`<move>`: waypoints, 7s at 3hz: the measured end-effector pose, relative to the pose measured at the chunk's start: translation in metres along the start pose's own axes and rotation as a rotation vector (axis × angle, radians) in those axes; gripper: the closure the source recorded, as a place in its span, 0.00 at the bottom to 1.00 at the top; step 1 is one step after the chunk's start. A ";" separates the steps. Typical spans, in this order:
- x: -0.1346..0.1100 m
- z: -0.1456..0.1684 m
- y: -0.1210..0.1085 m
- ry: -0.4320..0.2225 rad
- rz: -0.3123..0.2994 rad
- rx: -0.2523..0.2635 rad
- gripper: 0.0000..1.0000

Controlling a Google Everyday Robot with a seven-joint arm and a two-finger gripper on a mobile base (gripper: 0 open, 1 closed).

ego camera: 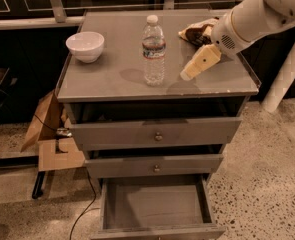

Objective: Place water bottle into bottom drawer

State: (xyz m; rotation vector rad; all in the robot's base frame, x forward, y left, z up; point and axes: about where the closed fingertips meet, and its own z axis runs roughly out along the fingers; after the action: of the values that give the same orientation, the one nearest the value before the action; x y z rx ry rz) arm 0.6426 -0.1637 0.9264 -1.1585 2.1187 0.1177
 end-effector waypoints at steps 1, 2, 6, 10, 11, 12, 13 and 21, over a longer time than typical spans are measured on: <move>0.001 0.021 -0.009 -0.056 0.063 0.011 0.00; -0.012 0.036 -0.016 -0.118 0.090 0.013 0.00; -0.077 0.052 -0.003 -0.276 0.039 -0.072 0.00; -0.108 0.088 0.028 -0.339 0.027 -0.233 0.19; -0.109 0.089 0.028 -0.340 0.026 -0.234 0.42; -0.109 0.089 0.028 -0.340 0.026 -0.234 0.65; -0.109 0.089 0.028 -0.340 0.026 -0.234 0.89; -0.024 -0.042 0.135 -0.512 0.119 -0.306 1.00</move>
Offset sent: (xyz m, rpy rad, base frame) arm 0.0565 0.0210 -0.0157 0.2077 -0.0831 -0.0614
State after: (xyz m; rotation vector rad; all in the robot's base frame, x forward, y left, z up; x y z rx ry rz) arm 0.5250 -0.0830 0.9395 -1.0306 1.7422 0.7351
